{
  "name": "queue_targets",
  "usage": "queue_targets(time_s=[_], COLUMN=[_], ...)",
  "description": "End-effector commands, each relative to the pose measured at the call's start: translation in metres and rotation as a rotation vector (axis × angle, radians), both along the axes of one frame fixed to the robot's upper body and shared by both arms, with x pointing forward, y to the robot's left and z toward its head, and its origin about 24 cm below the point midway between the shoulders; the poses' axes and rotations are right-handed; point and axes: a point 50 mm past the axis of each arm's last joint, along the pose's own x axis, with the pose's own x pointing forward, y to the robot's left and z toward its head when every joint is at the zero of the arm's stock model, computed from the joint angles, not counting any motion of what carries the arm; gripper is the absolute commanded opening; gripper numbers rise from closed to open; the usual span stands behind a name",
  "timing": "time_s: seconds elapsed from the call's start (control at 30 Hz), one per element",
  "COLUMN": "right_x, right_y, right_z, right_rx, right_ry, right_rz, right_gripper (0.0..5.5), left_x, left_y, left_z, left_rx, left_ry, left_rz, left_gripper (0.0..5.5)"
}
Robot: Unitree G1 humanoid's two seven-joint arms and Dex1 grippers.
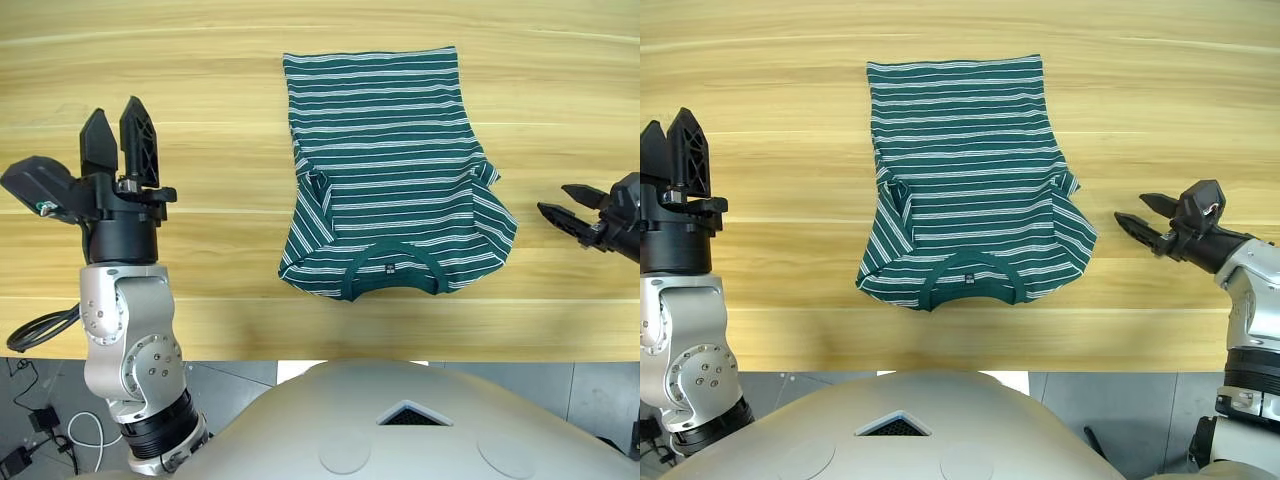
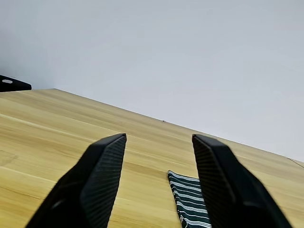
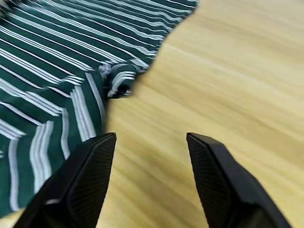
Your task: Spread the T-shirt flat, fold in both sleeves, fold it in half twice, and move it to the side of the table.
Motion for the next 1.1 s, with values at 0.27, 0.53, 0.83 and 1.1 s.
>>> queue_targets(time_s=[0.27,0.53,0.83,1.1], right_x=[-0.001,-0.008,-0.001,0.020], right_y=[-0.001,0.020,0.046,0.057], right_z=[-0.002,-0.018,-0.034,-0.013], right_rx=[-0.336,-0.276,-0.195,-0.091], right_ry=[0.027,0.071,0.028,-0.121], right_rz=[0.201,0.311,0.342,0.297], right_gripper=[2.74,2.74,2.74,2.74], left_x=[0.003,0.004,0.005,0.007], left_y=[-0.003,-0.005,-0.007,-0.012], left_z=[0.002,0.001,-0.003,-0.012], left_rx=[0.010,0.007,-0.005,-0.015], left_ry=[0.010,0.011,0.023,0.044], left_rz=[-0.004,-0.007,-0.020,-0.052], left_gripper=[2.57,2.57,2.57,2.57])
